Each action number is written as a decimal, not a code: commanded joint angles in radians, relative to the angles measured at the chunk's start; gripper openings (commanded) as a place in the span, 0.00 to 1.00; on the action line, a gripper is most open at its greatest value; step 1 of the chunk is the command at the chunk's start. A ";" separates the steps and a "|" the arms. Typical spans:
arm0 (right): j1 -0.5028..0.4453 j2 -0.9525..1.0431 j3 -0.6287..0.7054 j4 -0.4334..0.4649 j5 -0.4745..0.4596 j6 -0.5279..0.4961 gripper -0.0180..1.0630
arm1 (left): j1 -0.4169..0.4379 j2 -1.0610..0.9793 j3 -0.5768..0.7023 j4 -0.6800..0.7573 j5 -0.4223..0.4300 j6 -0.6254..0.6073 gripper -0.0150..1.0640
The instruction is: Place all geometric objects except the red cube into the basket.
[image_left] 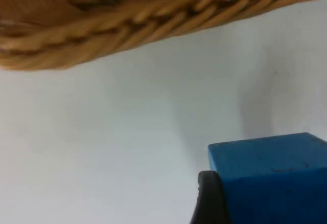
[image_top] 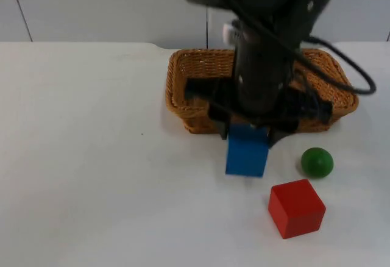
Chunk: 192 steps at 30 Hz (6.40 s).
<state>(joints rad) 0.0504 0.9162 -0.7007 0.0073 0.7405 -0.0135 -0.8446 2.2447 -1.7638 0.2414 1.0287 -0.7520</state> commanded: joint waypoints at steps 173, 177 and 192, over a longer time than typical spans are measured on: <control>0.509 0.987 -0.305 -0.557 -0.335 0.945 0.97 | 0.637 -1.139 1.031 -0.181 -0.144 0.539 0.99; 0.492 1.031 -0.305 -0.613 -0.365 1.051 0.97 | 0.637 -1.139 1.031 -0.181 -0.144 0.539 0.99; 0.483 1.086 -0.305 -0.791 -0.456 1.274 0.91 | 0.637 -1.139 1.031 -0.181 -0.144 0.539 0.99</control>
<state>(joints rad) 0.5363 2.0005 -1.0025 -0.7761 0.3025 1.2570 -0.2121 1.1176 -0.7354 0.0711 0.8793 -0.2084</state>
